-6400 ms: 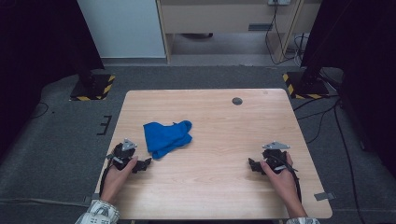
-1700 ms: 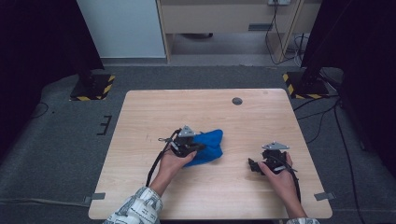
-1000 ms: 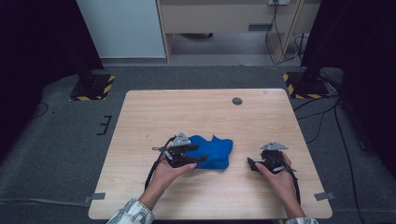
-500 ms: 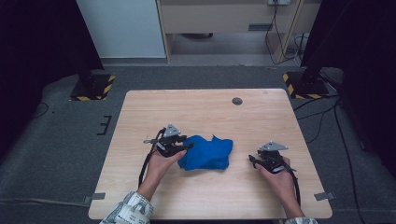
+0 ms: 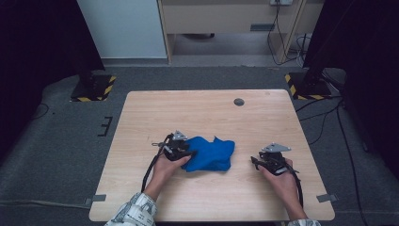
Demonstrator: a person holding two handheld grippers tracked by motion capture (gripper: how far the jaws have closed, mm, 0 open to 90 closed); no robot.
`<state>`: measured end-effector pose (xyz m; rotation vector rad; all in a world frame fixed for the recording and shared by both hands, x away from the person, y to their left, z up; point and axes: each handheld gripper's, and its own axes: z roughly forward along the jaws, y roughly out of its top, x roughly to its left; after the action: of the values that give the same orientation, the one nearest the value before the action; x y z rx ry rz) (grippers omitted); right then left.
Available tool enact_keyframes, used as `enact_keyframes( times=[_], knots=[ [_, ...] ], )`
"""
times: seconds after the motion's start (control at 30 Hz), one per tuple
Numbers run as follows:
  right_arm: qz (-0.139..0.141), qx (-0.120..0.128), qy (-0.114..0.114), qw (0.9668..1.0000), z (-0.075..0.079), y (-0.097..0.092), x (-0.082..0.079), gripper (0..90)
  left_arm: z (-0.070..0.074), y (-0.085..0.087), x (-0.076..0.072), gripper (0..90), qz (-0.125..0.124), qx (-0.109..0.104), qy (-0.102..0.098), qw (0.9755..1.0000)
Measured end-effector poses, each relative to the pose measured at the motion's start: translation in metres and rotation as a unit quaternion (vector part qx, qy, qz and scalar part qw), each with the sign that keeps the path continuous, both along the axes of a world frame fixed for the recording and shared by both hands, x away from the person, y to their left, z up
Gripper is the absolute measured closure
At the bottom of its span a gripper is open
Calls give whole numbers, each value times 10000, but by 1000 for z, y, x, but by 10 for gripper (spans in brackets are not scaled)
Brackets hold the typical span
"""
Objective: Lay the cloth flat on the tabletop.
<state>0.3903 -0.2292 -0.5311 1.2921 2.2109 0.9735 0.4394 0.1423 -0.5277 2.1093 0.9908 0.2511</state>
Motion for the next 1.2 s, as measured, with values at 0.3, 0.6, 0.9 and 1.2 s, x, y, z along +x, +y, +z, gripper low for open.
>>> enact_keyframes(
  times=[0.3, 0.6, 0.9, 1.2],
  knots=[
    [-7, 12, -10, 10000, 1, 1, -1, 547, 9, -2, -7, 859, -96, -13, -40, 9999],
    [28, -76, 6, 10000, 0, 3, -2, 566, 55, 28, -28, 871, 258, -453, -685, 9963],
    [179, 106, -155, 9997, 17, 14, 3, 694, 43, 66, -27, 870, 599, 87, -523, 9968],
    [404, 284, -117, 9987, 24, 51, 33, 798, 23, 81, -17, 870, 770, 554, -279, 9951]
  ],
)
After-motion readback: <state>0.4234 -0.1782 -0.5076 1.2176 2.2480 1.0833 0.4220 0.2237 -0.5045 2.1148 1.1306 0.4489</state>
